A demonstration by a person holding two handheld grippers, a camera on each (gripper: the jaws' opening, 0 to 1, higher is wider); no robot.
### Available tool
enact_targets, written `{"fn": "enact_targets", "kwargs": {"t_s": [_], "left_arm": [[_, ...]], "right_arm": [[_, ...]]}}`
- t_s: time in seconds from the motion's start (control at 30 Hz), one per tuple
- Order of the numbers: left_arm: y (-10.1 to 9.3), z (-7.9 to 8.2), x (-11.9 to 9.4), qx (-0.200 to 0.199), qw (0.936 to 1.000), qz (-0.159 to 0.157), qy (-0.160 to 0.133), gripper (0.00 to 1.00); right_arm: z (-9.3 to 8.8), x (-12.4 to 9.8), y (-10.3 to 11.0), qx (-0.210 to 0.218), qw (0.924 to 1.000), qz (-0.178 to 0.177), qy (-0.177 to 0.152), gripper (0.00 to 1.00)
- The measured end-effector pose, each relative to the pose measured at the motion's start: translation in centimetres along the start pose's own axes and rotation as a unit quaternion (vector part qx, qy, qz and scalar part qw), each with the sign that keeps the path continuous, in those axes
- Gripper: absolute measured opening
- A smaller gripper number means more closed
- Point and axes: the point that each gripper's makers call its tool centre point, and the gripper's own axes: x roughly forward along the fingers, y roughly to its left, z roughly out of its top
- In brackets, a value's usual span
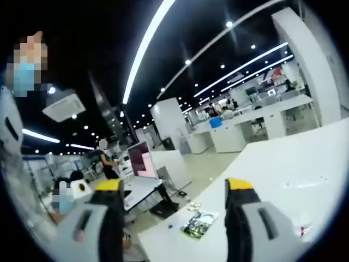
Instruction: Arrange the skincare products in the storage area until every visible bottle or jar stands upright without overlapping.
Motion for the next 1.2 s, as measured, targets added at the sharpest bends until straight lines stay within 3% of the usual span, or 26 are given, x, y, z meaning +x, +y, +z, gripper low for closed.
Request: {"fn": "enact_targets", "kwargs": {"t_s": [0.13, 0.27, 0.43, 0.63, 0.9, 1.2], "left_arm": [[-0.4, -0.2, 0.0, 0.016, 0.9998, -0.005, 0.007, 0.63], [-0.7, 0.1, 0.0, -0.006, 1.0000, -0.001, -0.006, 0.60], [-2.1, -0.7, 0.2, 0.001, 0.9998, -0.016, 0.006, 0.60], [-2.2, -1.0, 0.0, -0.008, 0.9999, -0.010, 0.004, 0.60], [-3.2, -1.5, 0.9, -0.009, 0.9997, -0.020, 0.011, 0.61], [-4.1, -0.9, 1.5, -0.025, 0.9992, -0.032, 0.000, 0.60]], "right_arm": [[-0.8, -0.5, -0.1, 0.010, 0.9999, -0.001, 0.002, 0.76], [-0.7, -0.8, 0.1, 0.004, 1.0000, 0.002, 0.003, 0.77], [-0.6, -1.5, -0.2, 0.010, 0.9999, 0.000, -0.004, 0.79], [-1.7, -1.8, 0.2, 0.015, 0.9998, 0.008, 0.009, 0.81], [-1.3, -2.9, -0.2, 0.015, 0.9999, 0.004, 0.004, 0.81], [-1.7, -4.6, -1.0, 0.026, 0.9994, -0.024, 0.007, 0.95]]}}
